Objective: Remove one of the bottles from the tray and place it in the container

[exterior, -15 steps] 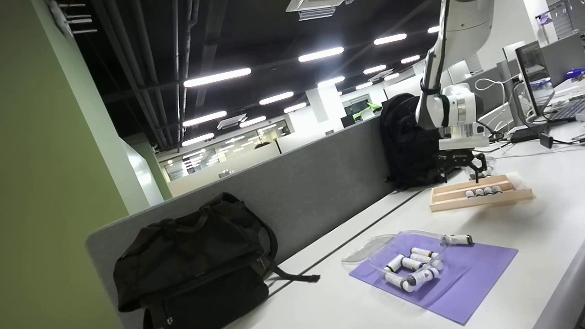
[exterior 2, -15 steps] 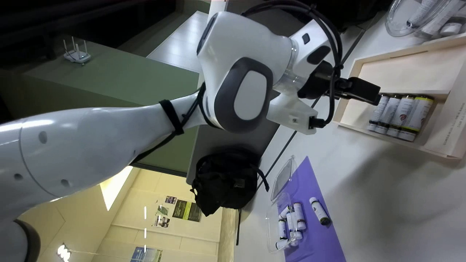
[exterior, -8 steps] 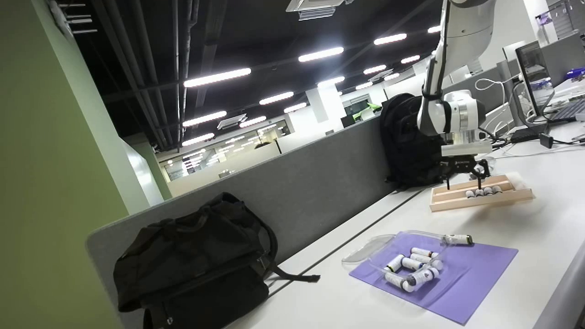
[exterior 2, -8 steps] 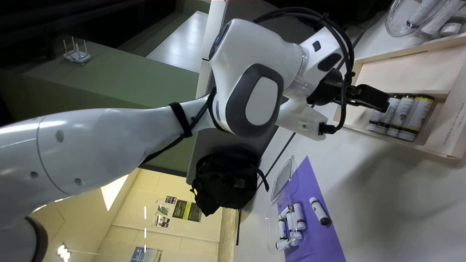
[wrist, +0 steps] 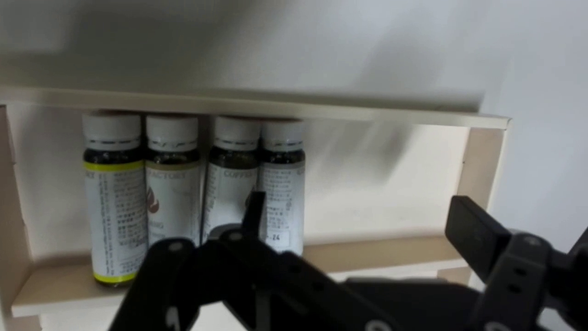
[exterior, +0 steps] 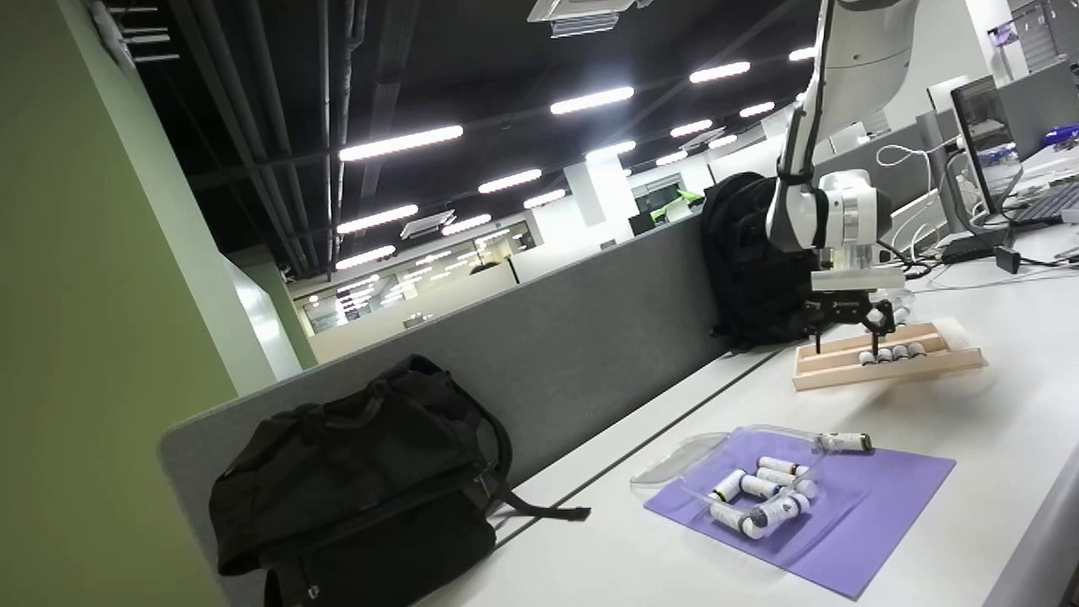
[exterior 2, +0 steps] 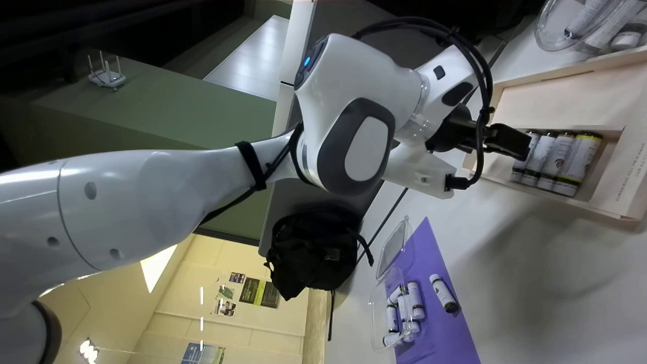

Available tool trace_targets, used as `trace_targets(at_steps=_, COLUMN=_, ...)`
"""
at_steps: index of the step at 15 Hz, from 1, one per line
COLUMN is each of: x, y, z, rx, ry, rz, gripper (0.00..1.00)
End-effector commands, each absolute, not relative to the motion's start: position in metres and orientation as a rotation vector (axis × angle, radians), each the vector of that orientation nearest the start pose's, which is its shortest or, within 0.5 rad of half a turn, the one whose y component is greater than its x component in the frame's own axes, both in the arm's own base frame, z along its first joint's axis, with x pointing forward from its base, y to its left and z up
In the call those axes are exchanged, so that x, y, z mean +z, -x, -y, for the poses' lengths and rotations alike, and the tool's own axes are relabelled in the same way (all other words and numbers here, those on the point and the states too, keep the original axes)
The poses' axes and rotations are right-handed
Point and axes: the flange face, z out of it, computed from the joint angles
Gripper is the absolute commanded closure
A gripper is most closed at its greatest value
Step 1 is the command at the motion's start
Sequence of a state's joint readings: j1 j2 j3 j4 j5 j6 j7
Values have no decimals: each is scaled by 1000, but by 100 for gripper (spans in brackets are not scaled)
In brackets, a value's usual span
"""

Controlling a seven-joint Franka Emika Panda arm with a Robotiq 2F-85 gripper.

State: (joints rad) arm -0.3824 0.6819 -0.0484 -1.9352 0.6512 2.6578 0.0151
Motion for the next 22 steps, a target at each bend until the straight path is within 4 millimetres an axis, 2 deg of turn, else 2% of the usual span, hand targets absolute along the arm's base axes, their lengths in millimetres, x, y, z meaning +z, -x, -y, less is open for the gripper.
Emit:
trace_targets(at_steps=1, x=124, y=-554, z=274, rx=-143, ry=2500, rz=-1391, gripper=0)
trace_targets(at_steps=6, x=114, y=-554, z=274, rx=-128, ry=2501, rz=-1395, gripper=0)
trace_targets(at_steps=8, x=111, y=-553, z=274, rx=-121, ry=2503, rz=-1396, gripper=25)
trace_targets(at_steps=18, x=112, y=-556, z=283, rx=-106, ry=2501, rz=-1473, gripper=96)
trace_targets(at_steps=20, x=117, y=-557, z=286, rx=-98, ry=2489, rz=-1494, gripper=93)
trace_targets(at_steps=22, x=136, y=-561, z=289, rx=-129, ry=2477, rz=-1498, gripper=93)
